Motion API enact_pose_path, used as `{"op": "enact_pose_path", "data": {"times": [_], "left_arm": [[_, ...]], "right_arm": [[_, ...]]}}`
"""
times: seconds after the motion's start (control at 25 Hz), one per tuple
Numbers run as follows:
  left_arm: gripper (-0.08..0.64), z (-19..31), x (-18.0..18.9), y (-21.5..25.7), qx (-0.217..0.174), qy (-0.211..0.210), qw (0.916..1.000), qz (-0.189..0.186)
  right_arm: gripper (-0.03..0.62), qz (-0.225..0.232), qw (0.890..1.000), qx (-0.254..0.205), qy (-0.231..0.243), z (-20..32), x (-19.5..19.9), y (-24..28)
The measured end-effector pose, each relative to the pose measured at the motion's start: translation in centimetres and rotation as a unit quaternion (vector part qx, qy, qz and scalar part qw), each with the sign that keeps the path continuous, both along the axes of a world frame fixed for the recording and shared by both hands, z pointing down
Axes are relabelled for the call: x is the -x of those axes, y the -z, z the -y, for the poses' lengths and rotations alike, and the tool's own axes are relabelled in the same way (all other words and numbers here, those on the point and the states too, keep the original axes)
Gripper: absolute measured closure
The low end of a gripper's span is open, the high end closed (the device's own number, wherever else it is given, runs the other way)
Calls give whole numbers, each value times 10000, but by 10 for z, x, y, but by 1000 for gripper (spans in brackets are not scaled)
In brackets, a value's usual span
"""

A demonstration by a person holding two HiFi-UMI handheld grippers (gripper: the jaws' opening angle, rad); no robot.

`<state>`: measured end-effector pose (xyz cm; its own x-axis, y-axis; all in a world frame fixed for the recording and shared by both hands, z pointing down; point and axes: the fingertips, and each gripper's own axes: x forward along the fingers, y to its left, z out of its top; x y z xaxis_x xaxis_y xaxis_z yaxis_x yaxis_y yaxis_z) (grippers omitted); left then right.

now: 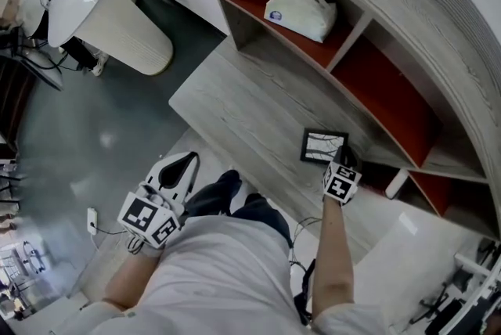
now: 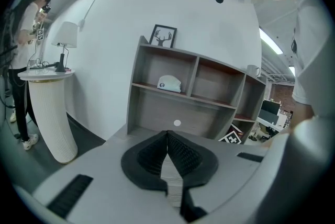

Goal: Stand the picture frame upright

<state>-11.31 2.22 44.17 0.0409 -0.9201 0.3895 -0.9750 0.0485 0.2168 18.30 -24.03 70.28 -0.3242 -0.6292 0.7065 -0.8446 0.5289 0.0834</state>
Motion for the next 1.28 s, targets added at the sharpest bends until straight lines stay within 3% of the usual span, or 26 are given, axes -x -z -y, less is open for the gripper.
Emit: {"op": "enact_pose_path", "data": {"times": [0.24, 0.76, 1.04, 1.28], "left_arm": [[545, -7, 10, 0, -68, 176, 9998, -62], [545, -18, 19, -4, -113, 478, 9986, -187], [545, -24, 19, -8, -56, 599, 9979, -223], [545, -22, 17, -12, -5, 640, 9975, -288]], "right_arm": [[517, -492, 9968, -421, 473, 18, 17, 18], [517, -1268, 9769, -1114, 1312, 64, 51, 39], [517, -1943, 9471, -1756, 1852, 87, 64, 57], [517, -2497, 9087, -2395, 2334, 103, 79, 68]]}}
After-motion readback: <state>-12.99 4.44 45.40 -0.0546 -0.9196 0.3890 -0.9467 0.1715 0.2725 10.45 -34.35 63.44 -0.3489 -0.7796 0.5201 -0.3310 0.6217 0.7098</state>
